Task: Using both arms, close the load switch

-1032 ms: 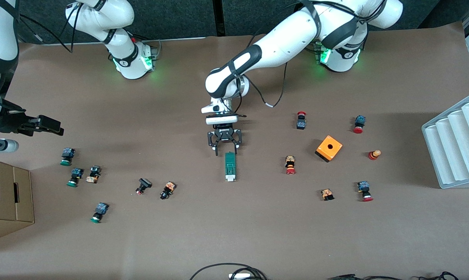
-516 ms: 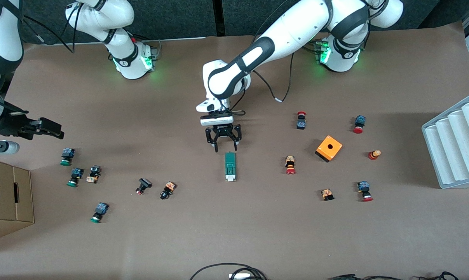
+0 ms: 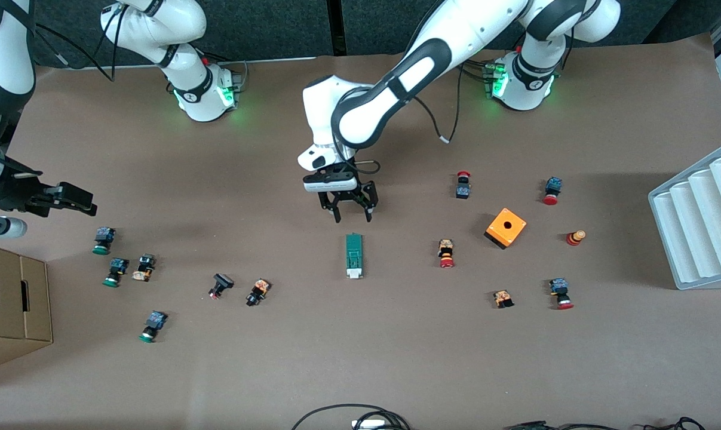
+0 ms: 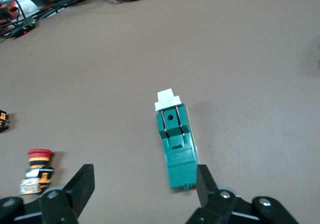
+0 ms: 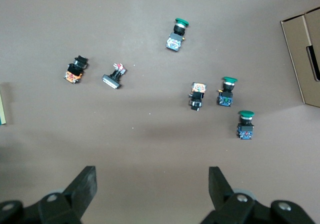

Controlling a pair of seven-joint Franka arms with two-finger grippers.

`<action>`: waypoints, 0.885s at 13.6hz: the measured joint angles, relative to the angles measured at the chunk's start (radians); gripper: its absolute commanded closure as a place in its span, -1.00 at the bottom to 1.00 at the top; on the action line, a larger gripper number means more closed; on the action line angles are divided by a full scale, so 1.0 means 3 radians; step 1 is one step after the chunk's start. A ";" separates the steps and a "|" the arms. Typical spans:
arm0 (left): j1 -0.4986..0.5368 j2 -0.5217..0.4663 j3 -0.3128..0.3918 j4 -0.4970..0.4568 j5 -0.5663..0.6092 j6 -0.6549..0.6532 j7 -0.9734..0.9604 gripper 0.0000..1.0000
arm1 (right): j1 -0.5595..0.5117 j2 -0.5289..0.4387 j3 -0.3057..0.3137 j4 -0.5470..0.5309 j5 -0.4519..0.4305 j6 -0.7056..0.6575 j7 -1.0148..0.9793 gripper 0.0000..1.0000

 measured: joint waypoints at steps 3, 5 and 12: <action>0.0137 -0.0213 0.0005 0.0002 -0.0568 -0.0013 0.0837 -0.94 | 0.0000 0.0000 0.0000 0.0000 0.0000 0.0017 0.0000 -1.00; 0.0247 -0.0361 0.0009 0.0003 -0.0968 -0.0077 0.1428 -0.99 | 0.0000 0.0000 0.0000 0.0000 0.0000 0.0018 0.0000 -1.00; 0.0662 -0.0794 0.0030 0.0012 -0.2018 -0.0386 0.2691 -1.00 | -0.0001 0.0000 -0.0005 -0.0007 0.0000 0.0019 0.0000 -1.00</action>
